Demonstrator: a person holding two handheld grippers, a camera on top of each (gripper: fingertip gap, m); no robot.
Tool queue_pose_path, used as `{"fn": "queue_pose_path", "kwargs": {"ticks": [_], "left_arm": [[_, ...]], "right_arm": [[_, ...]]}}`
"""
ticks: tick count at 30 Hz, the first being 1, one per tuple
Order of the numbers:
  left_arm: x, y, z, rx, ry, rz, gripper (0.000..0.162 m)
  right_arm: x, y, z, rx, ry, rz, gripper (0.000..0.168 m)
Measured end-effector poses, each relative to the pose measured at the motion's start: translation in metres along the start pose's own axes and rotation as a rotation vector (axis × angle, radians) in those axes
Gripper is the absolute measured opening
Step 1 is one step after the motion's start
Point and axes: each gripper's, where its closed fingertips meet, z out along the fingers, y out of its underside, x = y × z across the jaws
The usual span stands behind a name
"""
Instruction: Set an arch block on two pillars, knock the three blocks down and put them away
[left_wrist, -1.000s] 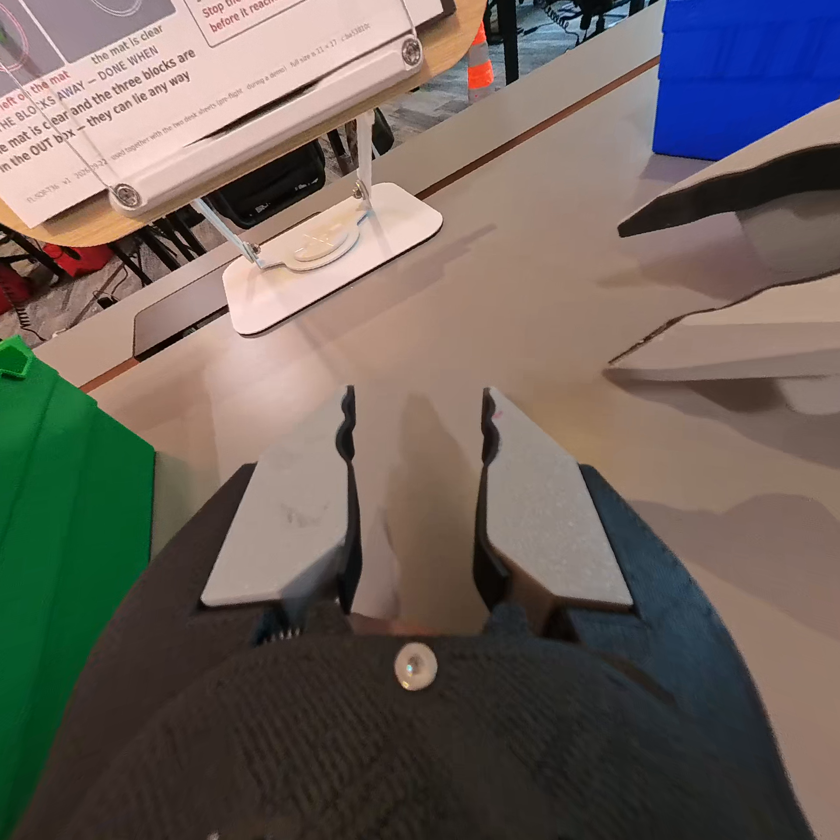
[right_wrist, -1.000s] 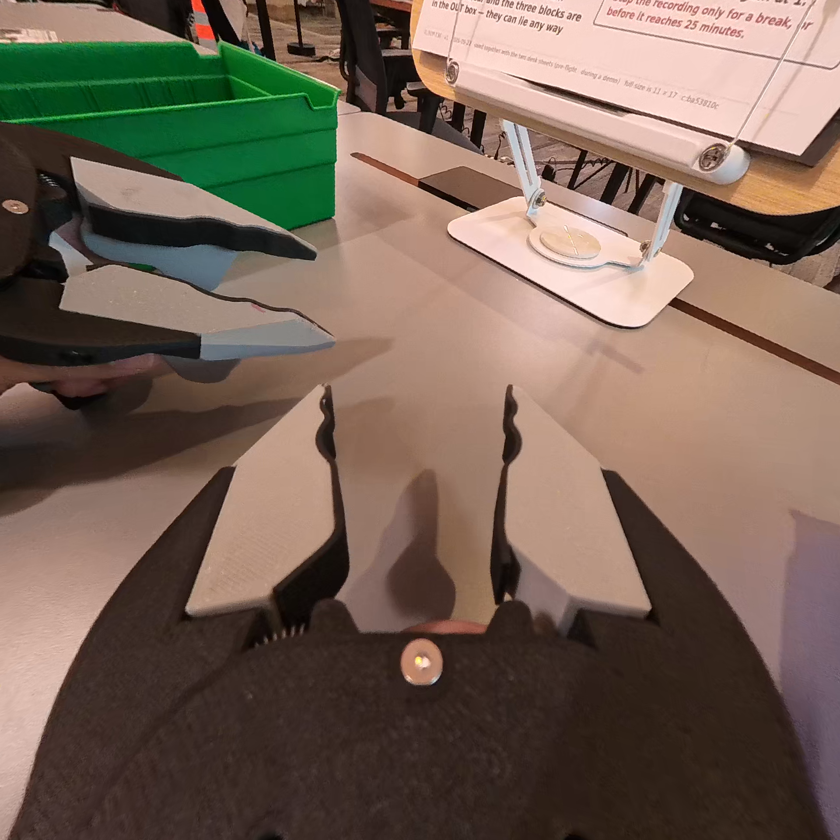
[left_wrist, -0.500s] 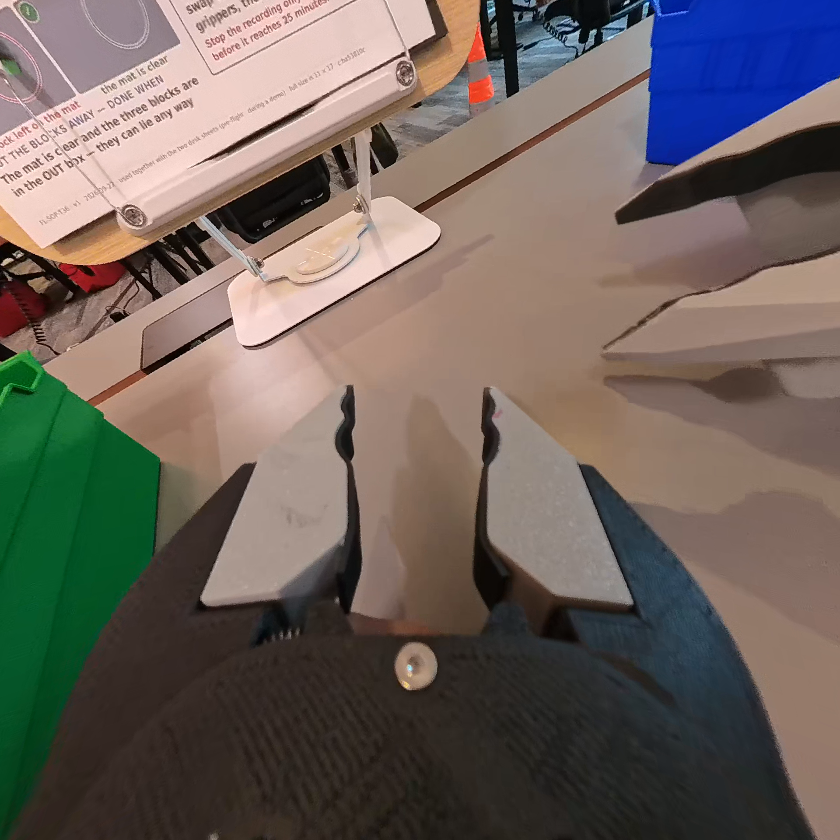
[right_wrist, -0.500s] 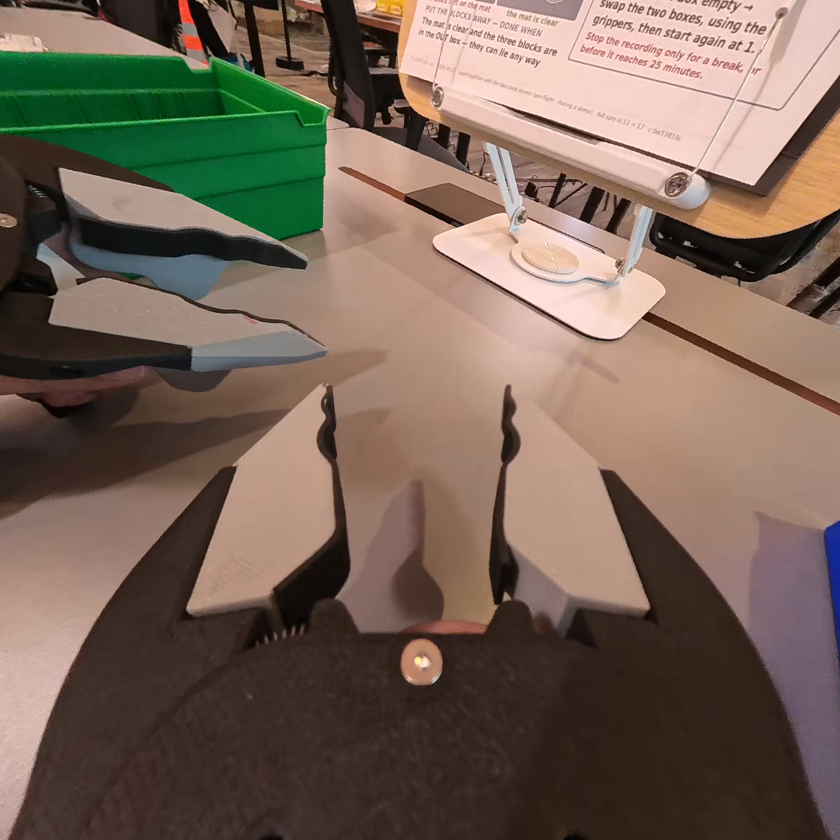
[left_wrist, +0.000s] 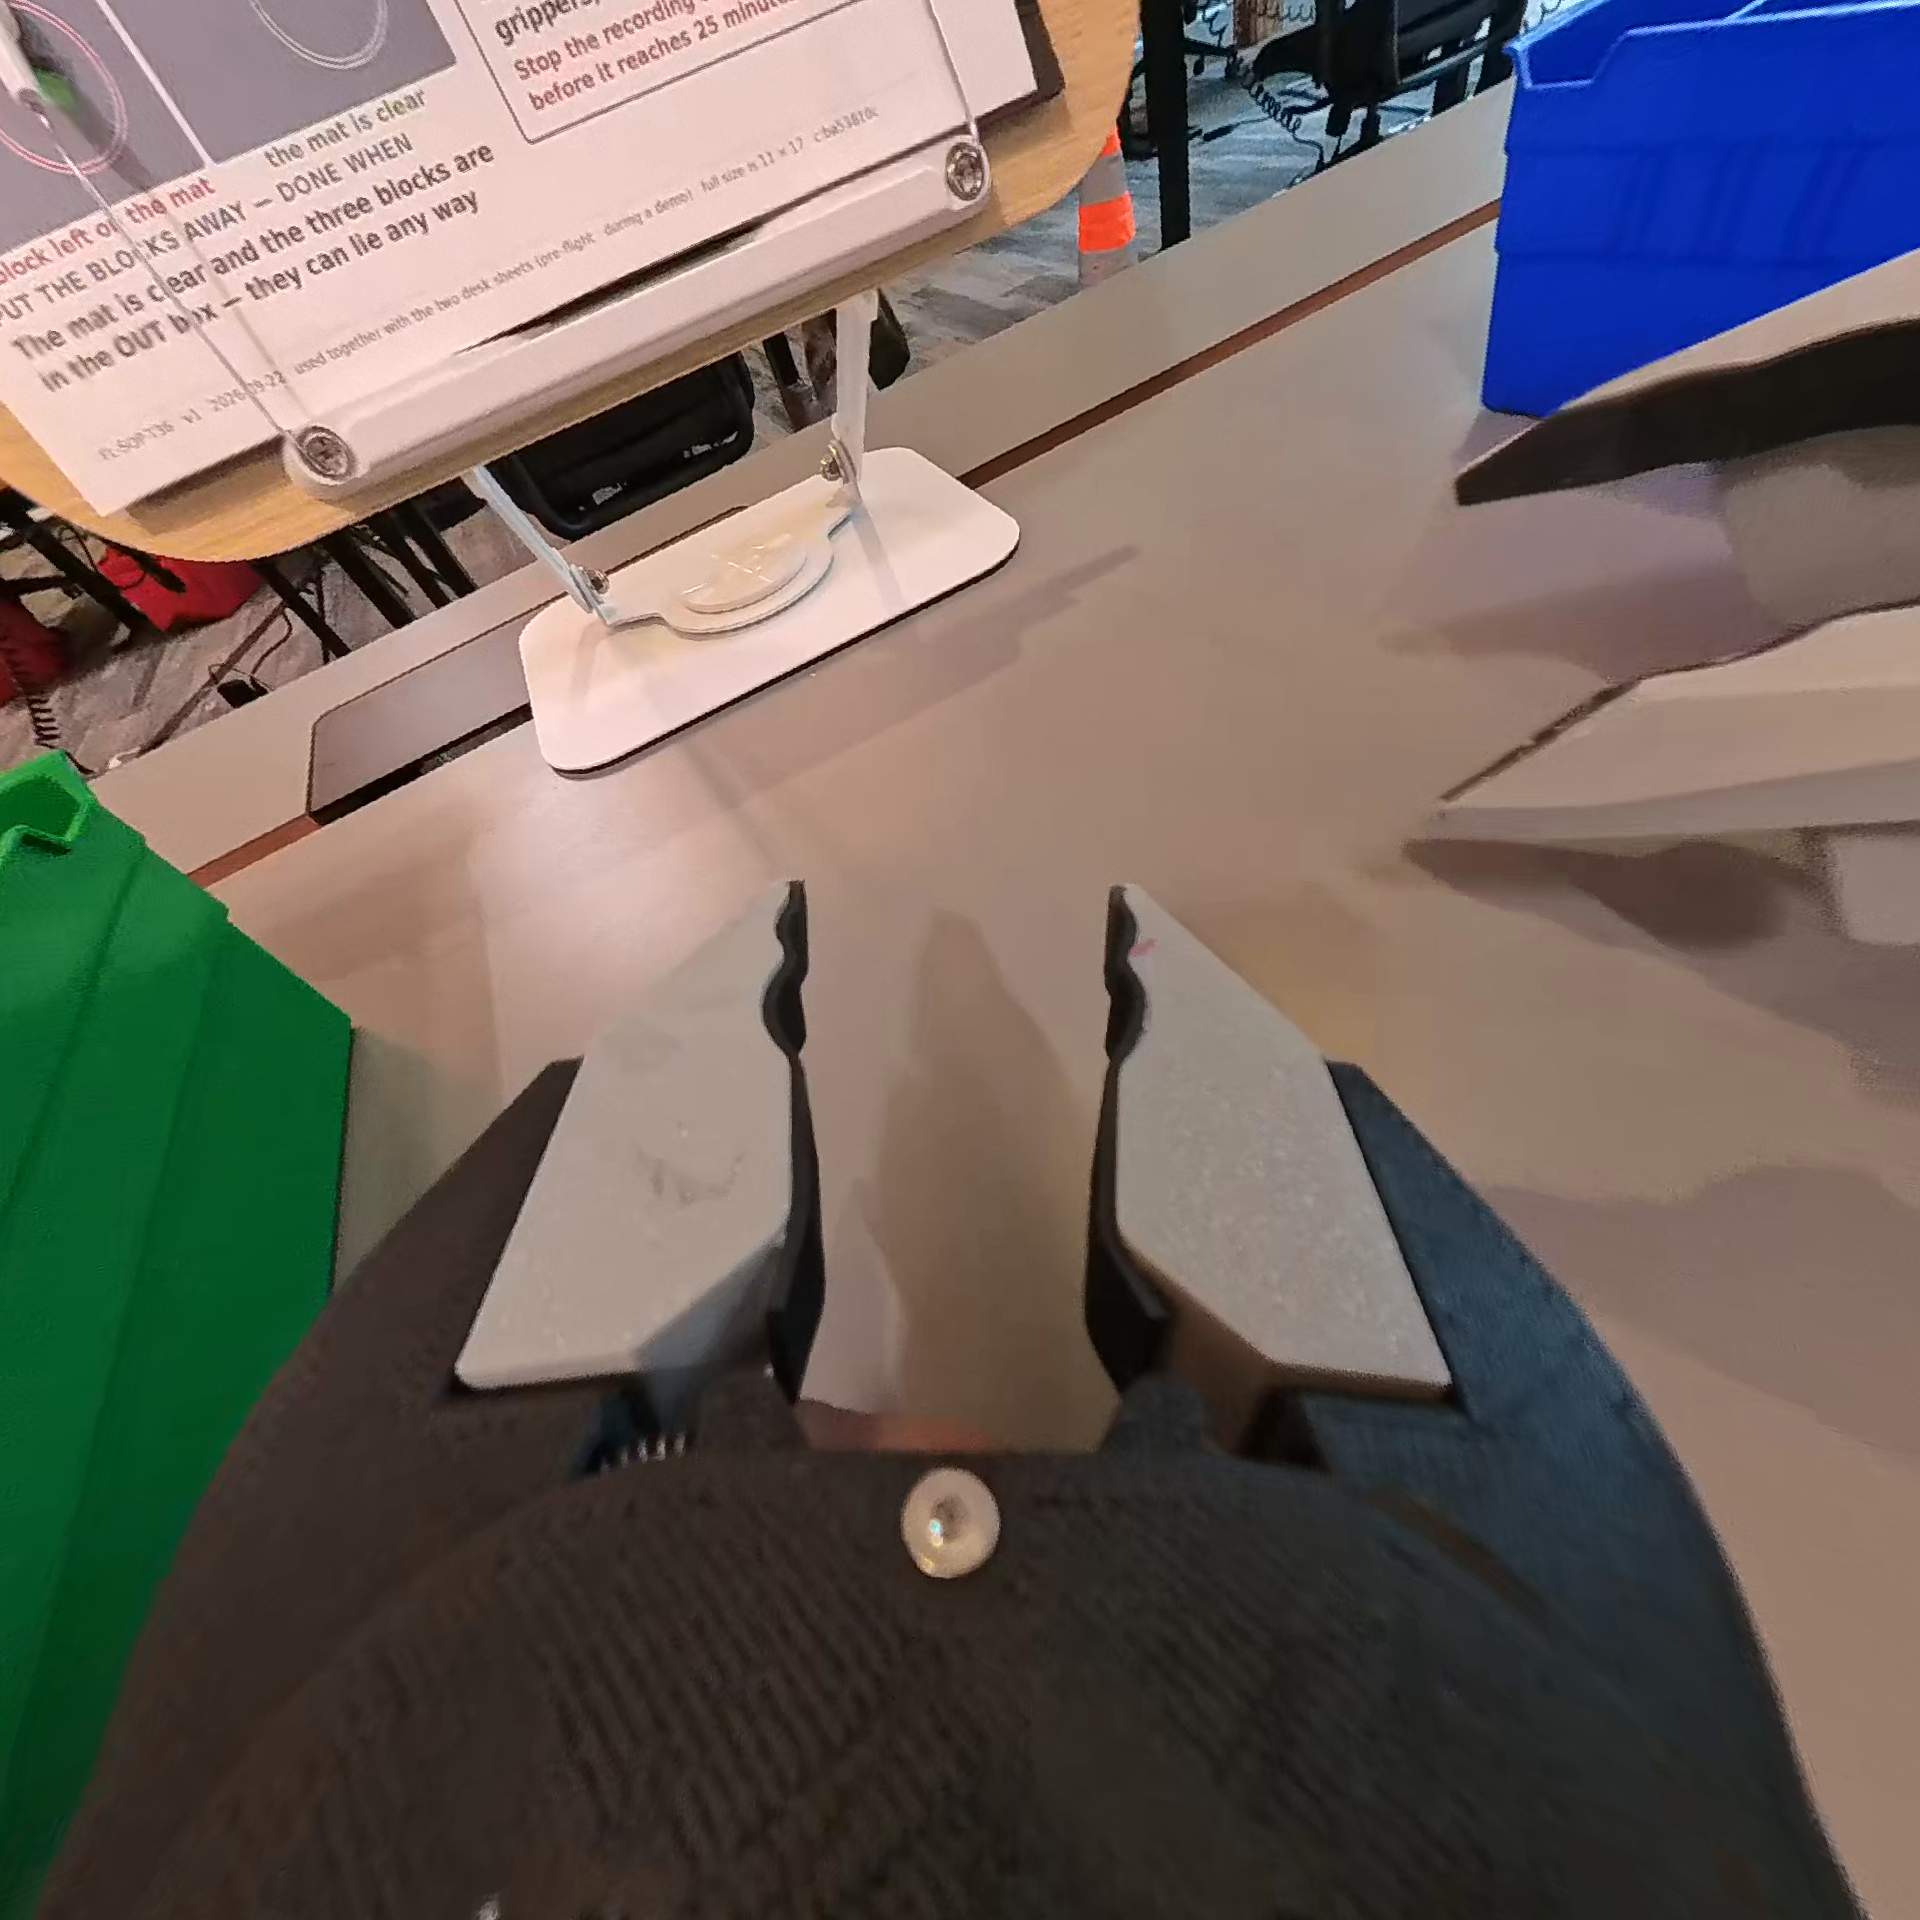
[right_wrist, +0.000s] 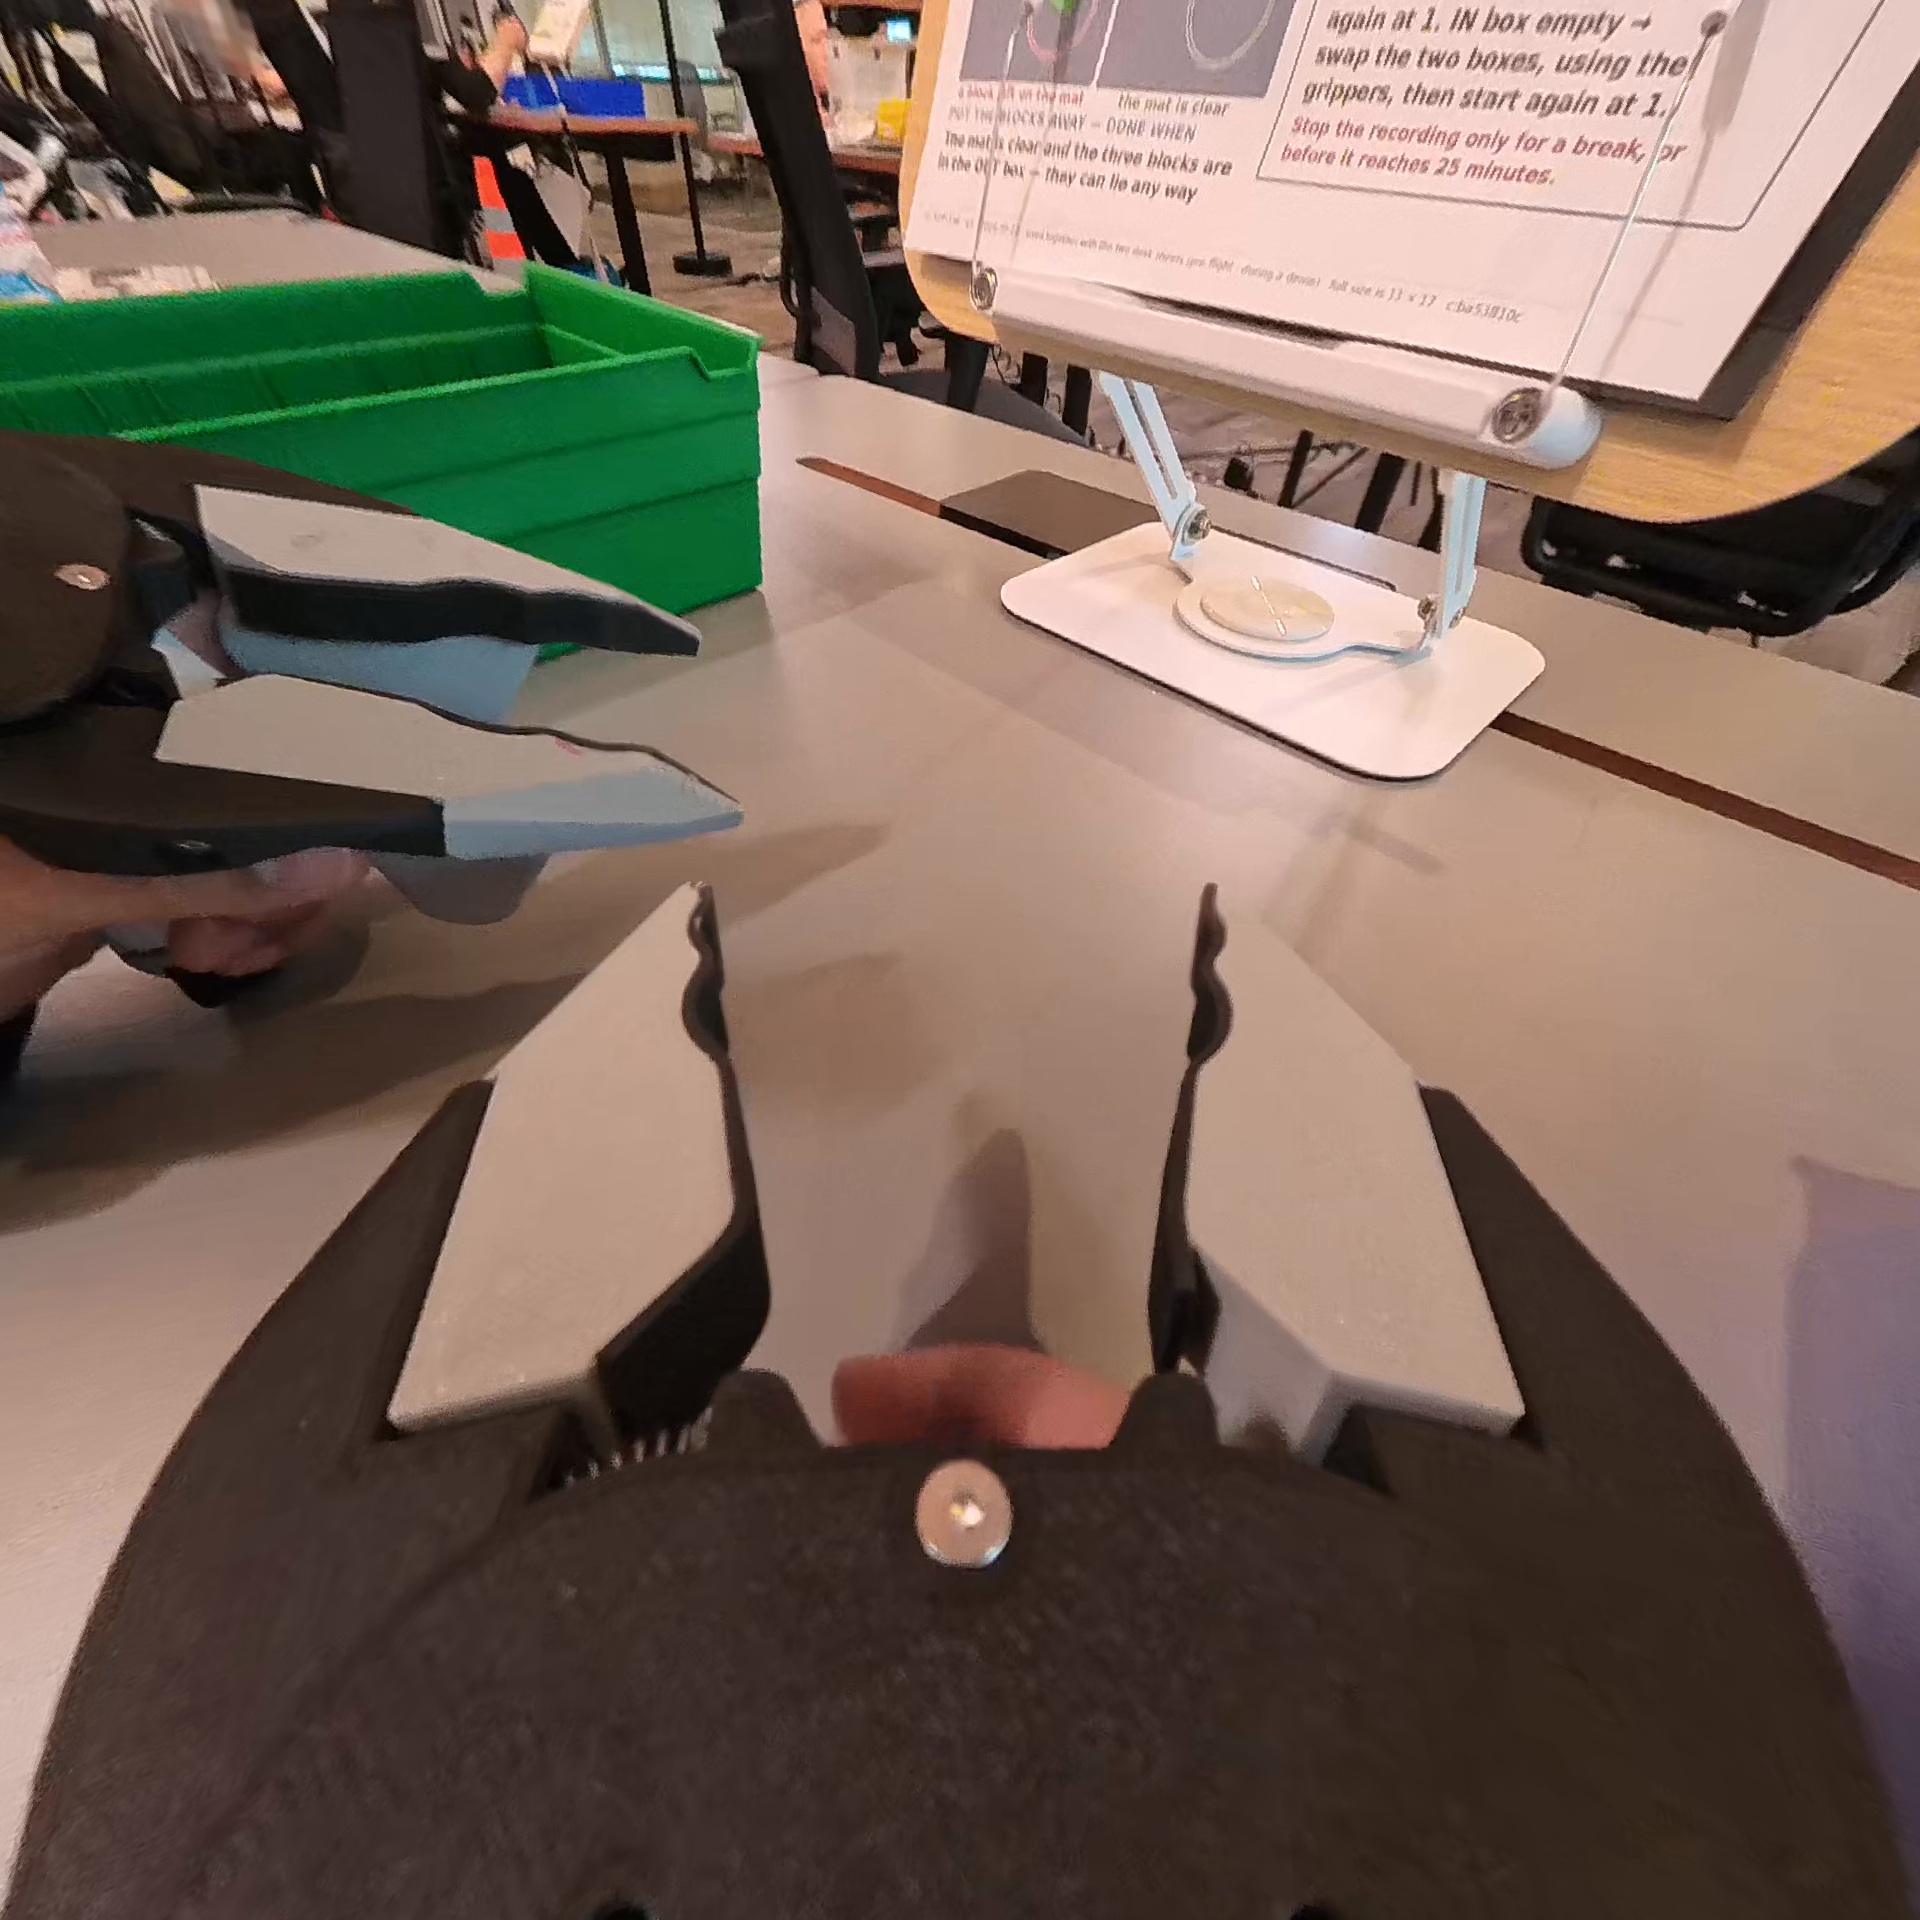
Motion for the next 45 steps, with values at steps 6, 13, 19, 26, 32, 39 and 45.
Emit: {"fn": "queue_pose_path", "kwargs": {"ticks": [6, 13, 19, 26, 32, 39, 45], "left_arm": [[0.004, -0.005, -0.003, 0.032, 0.047, -0.087, 0.055], [0.009, -0.003, -0.004, 0.021, 0.075, -0.099, 0.055], [0.011, -0.003, -0.003, 0.014, 0.087, -0.105, 0.055], [0.016, -0.002, -0.003, 0.008, 0.091, -0.063, 0.053], [0.016, -0.001, -0.004, 0.005, 0.09, -0.066, 0.054], [0.016, 0.0, -0.002, -0.008, 0.1, -0.076, 0.054], [0.014, 0.001, -0.002, -0.012, 0.095, -0.089, 0.056]], "right_arm": [[-0.004, -0.005, -0.006, 0.032, -0.031, 0.035, 0.1], [0.006, -0.017, -0.011, 0.111, -0.021, 0.086, 0.094], [0.027, -0.044, -0.032, 0.273, 0.015, 0.173, 0.1], [-0.016, -0.021, -0.019, 0.104, -0.159, 0.04, 0.048], [-0.022, 0.031, 0.005, -0.201, -0.075, -0.167, 0.062], [-0.021, 0.032, 0.004, -0.202, -0.061, -0.176, 0.066], [-0.02, 0.032, 0.004, -0.203, -0.062, -0.171, 0.065]]}}
